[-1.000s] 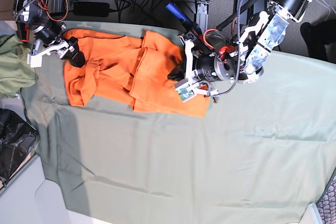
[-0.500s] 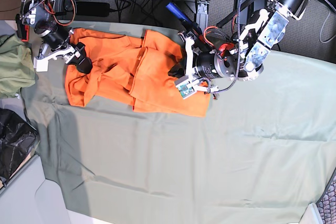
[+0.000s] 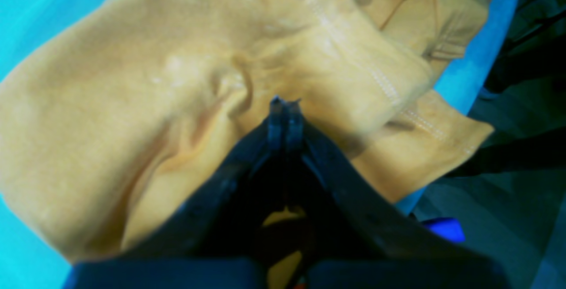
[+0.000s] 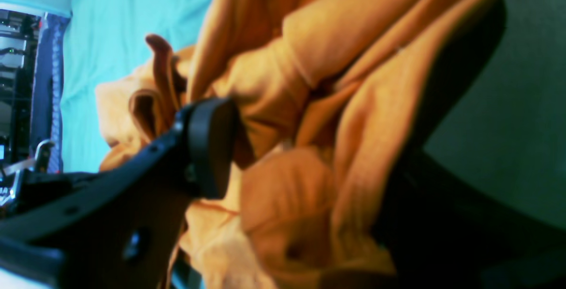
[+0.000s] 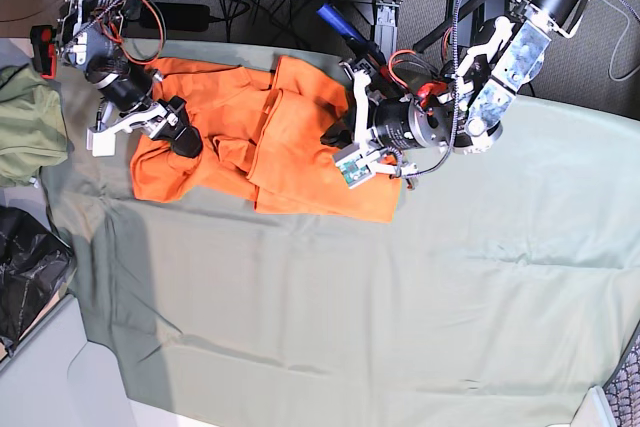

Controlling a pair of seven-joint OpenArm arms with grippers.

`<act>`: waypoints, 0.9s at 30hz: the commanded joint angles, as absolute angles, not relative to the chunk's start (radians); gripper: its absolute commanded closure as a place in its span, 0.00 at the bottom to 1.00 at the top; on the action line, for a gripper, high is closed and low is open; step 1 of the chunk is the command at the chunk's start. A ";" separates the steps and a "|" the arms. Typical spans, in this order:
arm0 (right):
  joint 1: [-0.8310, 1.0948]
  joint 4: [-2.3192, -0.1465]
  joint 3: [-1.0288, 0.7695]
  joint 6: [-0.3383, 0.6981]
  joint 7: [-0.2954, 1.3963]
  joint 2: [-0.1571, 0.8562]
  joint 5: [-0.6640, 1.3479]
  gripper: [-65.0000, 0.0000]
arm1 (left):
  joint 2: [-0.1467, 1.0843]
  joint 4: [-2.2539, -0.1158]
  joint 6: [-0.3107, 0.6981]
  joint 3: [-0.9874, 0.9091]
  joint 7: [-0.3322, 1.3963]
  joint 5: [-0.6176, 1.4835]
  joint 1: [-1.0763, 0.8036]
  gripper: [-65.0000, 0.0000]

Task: Fold the T-shirt properly
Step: 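Grasp the shirt end with the right gripper and fold it toward the left gripper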

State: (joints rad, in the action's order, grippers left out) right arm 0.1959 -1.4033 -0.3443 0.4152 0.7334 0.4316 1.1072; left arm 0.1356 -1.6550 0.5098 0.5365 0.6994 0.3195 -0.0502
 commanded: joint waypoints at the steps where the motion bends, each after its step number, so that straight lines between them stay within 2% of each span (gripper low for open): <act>1: 0.189 -1.415 -0.347 0.547 0.725 0.445 1.114 0.47 | 0.134 -1.673 0.521 0.535 0.682 0.333 -0.039 1.00; 3: 0.189 -1.415 -0.347 0.547 0.699 0.445 1.114 0.63 | 0.134 -1.673 0.521 0.535 0.682 0.333 -0.039 1.00; 6: 0.189 -1.415 -0.347 0.547 0.661 0.445 1.114 0.94 | 0.134 -1.673 0.521 0.535 0.682 0.333 -0.040 1.00; 7: 0.189 -1.415 -0.347 0.547 0.652 0.445 1.108 1.00 | 0.134 -1.673 0.521 0.535 0.682 0.333 -0.040 1.00; 12: 0.177 -1.415 -0.347 0.547 0.648 0.445 1.026 1.00 | 0.133 -1.673 0.521 0.535 0.681 0.341 -0.039 1.00; 20: 0.156 -1.427 -0.347 0.547 0.652 0.445 1.040 1.00 | 0.134 -1.673 0.521 0.535 0.682 0.340 -0.042 1.00; 27: 0.159 -1.520 -0.347 0.550 0.678 0.445 1.039 1.00 | 0.134 -1.673 0.521 0.493 0.681 0.341 -0.041 1.00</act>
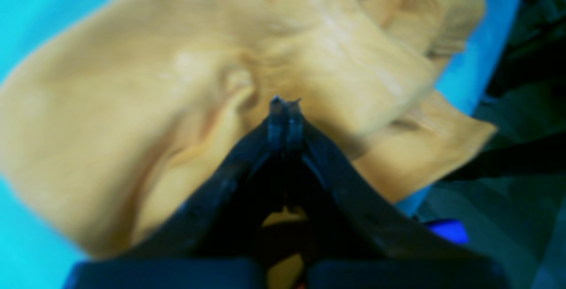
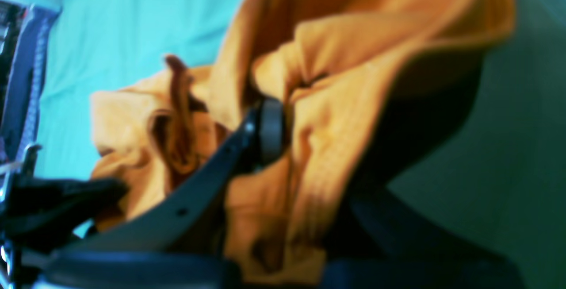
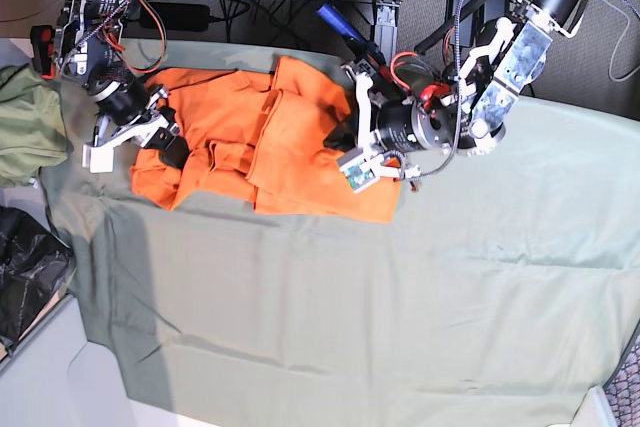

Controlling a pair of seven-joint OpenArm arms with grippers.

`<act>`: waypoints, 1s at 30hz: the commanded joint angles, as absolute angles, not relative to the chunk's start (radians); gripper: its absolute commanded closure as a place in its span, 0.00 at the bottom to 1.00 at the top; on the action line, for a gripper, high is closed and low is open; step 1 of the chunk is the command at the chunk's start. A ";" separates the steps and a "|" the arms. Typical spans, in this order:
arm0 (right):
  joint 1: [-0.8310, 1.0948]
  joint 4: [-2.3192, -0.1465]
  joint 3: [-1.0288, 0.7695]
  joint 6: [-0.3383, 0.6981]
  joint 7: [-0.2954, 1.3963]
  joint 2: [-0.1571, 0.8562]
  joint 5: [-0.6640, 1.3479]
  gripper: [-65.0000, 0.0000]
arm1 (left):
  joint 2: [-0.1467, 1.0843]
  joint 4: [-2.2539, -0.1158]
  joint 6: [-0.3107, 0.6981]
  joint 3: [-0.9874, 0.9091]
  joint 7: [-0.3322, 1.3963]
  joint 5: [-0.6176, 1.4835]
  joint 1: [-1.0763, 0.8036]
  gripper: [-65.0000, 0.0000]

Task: Fold the T-shirt properly
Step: 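Grasp the shirt end with the right gripper and fold it toward the left gripper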

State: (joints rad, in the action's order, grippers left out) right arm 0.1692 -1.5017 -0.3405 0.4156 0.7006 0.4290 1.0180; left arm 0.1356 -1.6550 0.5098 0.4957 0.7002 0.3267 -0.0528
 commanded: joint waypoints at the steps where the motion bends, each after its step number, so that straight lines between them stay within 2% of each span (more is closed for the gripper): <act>1: 0.159 -1.539 -0.347 0.550 0.678 0.445 1.039 1.00 | 0.134 -1.673 0.521 0.479 0.681 0.342 -0.041 1.00; 10: 0.159 -1.641 -0.340 0.550 0.678 0.446 0.999 1.00 | 0.139 -1.673 0.521 0.366 0.683 0.410 -0.038 1.00; 14: 0.158 -1.681 -0.284 0.550 0.673 0.446 0.953 1.00 | 0.173 -1.673 0.544 0.318 0.685 0.447 -0.036 1.00; 24: 0.155 -1.854 0.031 0.547 0.605 0.445 0.697 1.00 | 0.282 -1.673 0.573 0.134 0.694 0.537 -0.036 1.00; 30: 0.131 -1.882 0.296 0.546 0.526 0.445 0.397 1.00 | 0.381 -1.673 0.573 0.086 0.705 0.569 -0.038 1.00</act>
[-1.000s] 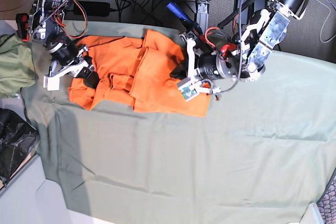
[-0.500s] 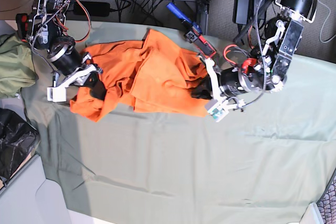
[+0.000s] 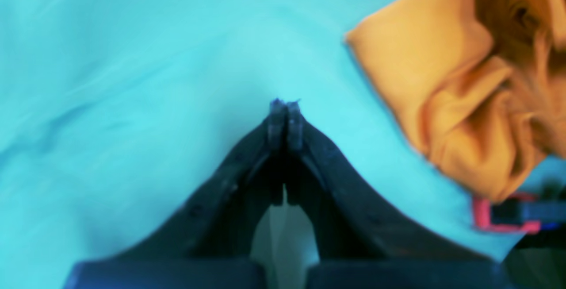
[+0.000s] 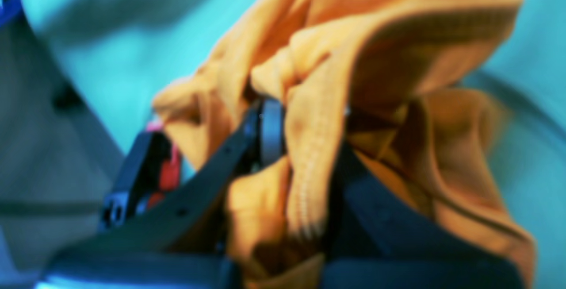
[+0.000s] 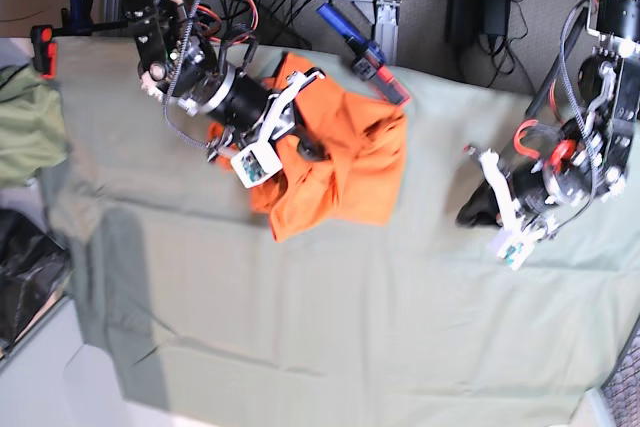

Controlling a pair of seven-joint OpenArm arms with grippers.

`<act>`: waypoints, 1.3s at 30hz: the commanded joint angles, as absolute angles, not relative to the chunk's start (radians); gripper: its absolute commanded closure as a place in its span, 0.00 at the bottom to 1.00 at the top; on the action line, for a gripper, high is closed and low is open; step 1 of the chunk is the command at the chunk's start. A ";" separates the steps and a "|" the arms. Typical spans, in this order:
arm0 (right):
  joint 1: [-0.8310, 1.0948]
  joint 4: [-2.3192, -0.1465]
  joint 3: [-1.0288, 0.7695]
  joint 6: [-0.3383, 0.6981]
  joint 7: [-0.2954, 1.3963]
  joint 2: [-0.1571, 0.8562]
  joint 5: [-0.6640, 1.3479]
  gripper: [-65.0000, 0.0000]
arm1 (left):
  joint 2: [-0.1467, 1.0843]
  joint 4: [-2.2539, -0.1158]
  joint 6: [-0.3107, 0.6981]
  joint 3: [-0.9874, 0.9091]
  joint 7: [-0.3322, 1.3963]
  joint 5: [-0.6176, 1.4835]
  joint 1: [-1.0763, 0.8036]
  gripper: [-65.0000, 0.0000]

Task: Fold the T-shirt properly

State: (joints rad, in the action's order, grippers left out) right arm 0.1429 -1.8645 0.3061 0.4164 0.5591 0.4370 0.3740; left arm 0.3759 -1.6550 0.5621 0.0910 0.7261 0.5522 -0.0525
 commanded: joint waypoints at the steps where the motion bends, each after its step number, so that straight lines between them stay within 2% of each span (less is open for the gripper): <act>1: 0.119 -1.882 0.340 0.545 0.523 0.445 0.345 1.00 | 0.395 -1.673 0.573 0.083 0.705 0.579 -0.039 1.00; 5: 0.077 -1.882 0.473 0.527 0.522 0.445 0.200 1.00 | 0.416 -1.673 0.573 0.083 0.709 0.588 -0.039 1.00; 10: 0.044 -1.883 0.537 0.526 0.522 0.424 0.061 1.00 | 0.416 -1.673 0.574 0.083 0.724 0.611 -0.046 1.00; 16: 0.026 -1.883 0.536 0.520 0.524 0.366 0.053 1.00 | 0.416 -1.673 0.616 0.083 0.768 0.654 -0.091 1.00; 27: -0.050 -1.888 0.536 0.519 0.584 0.371 -0.030 1.00 | 0.413 -1.673 0.645 0.084 0.765 0.699 -0.232 1.00; 39: -0.046 -1.922 0.591 0.520 0.585 0.368 -0.020 1.00 | 0.360 -1.673 0.648 0.086 0.759 0.700 -0.241 1.00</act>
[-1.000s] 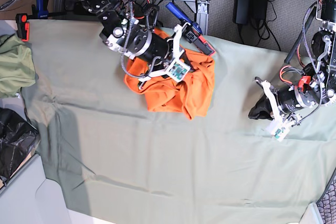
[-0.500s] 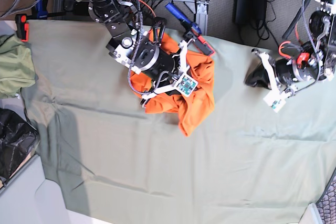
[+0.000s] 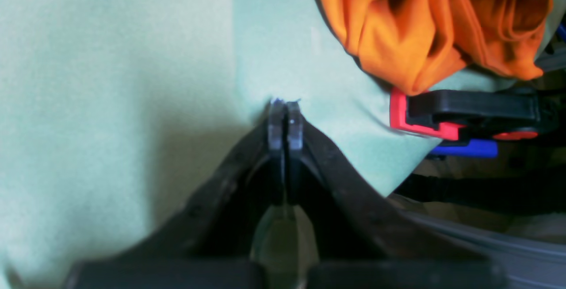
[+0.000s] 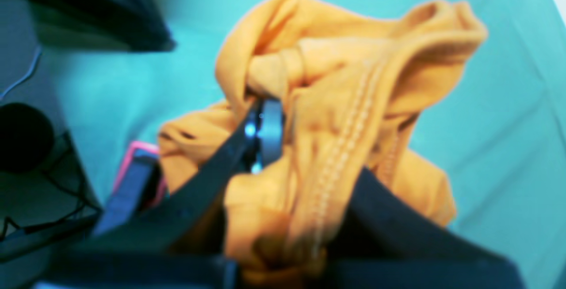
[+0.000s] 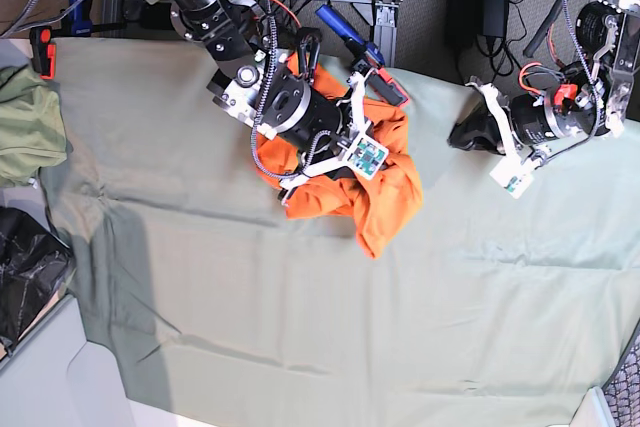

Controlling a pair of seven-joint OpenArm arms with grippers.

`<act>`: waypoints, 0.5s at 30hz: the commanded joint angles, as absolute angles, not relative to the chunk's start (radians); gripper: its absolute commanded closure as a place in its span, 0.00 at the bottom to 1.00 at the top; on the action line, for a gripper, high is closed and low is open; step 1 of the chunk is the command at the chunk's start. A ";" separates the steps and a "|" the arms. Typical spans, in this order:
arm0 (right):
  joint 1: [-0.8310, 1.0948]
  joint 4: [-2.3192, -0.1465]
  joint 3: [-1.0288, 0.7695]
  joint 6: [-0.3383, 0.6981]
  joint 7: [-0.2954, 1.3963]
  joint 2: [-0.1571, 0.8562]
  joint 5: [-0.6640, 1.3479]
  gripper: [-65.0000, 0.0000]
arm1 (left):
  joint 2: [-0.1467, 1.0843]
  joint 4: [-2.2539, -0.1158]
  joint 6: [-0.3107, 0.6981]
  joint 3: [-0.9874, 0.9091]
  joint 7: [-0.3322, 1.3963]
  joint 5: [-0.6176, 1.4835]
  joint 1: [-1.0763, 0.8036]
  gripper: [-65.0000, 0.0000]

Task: Fold the T-shirt properly

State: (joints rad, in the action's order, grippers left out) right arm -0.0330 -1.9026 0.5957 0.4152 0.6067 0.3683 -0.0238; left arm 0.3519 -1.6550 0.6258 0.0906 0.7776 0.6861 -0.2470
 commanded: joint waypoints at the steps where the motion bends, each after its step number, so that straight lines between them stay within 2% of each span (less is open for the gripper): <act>1: -0.046 -1.922 0.599 0.520 0.585 0.368 -0.020 1.00 | 0.360 -1.673 0.648 0.086 0.759 0.700 -0.241 1.00; 15: -0.046 -1.922 0.611 0.520 0.576 0.365 0.027 0.99 | 0.360 -1.673 0.648 0.086 0.759 0.700 -0.241 1.00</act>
